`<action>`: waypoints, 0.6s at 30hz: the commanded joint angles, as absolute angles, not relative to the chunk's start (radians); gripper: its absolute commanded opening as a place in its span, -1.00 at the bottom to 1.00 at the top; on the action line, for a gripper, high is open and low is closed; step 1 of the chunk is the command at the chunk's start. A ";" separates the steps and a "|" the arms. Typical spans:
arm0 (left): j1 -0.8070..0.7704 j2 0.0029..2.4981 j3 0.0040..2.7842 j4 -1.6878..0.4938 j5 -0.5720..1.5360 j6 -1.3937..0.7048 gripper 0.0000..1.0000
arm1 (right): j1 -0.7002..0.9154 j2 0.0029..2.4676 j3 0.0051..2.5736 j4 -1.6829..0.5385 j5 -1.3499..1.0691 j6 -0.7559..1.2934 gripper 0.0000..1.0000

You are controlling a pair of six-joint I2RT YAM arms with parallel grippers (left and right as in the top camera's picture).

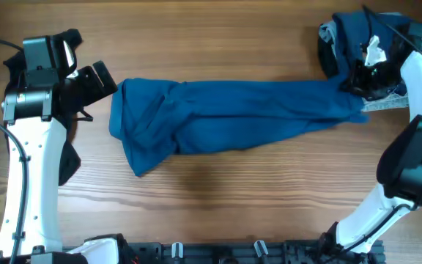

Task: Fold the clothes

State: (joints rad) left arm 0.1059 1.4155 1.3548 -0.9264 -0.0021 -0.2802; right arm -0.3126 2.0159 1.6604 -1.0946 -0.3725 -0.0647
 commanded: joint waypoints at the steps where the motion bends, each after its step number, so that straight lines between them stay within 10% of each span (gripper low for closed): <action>1: 0.110 1.408 1.361 -0.923 -0.009 -0.296 1.00 | -0.218 1.961 1.681 -1.122 -0.506 -0.067 -0.91; 13: 0.109 1.456 1.361 -0.905 -0.008 -0.297 0.99 | 0.398 1.965 1.673 -0.941 -0.380 0.265 -0.88; 16: 0.109 1.456 1.361 -0.905 -0.008 -0.296 0.99 | 0.442 1.987 1.673 -0.928 -0.381 0.266 0.31; 18: 0.109 1.456 1.361 -0.905 -0.008 -0.297 0.99 | 0.437 1.987 1.674 -0.931 -0.381 0.265 0.46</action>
